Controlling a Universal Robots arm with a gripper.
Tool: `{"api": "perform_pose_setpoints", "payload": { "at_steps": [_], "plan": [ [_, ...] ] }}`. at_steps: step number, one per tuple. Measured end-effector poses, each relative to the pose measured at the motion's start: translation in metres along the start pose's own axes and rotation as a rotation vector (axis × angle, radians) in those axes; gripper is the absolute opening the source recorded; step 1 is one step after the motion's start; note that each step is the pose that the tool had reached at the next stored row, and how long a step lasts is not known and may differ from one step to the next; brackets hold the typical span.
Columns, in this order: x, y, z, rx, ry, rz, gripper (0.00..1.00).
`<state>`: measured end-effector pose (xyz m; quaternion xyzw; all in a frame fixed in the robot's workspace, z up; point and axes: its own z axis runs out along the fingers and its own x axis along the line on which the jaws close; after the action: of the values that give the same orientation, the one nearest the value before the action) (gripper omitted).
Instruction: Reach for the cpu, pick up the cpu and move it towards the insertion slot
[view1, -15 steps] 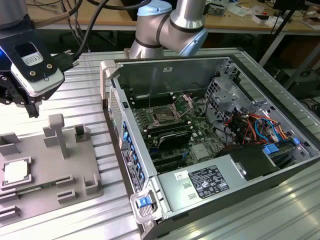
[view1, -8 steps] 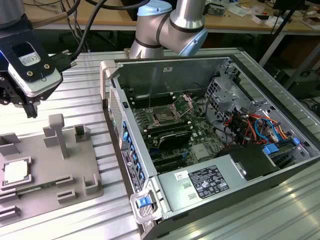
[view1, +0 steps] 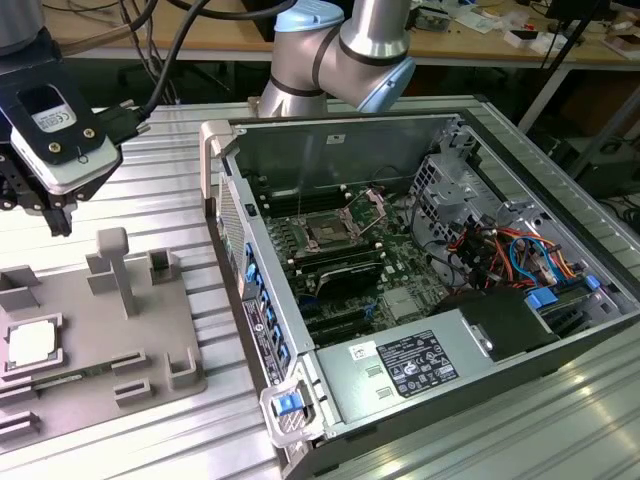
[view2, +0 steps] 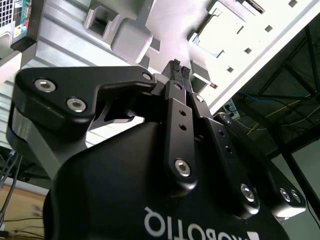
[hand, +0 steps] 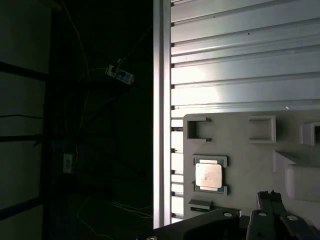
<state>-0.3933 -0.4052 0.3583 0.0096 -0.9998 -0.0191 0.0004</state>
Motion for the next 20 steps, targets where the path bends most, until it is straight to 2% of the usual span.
{"api": "perform_pose_setpoints", "payload": {
  "at_steps": [20],
  "plan": [
    [0.0083, 0.0001, 0.0003, 0.0000, 0.0008, 0.000, 0.11]
  ]
}}
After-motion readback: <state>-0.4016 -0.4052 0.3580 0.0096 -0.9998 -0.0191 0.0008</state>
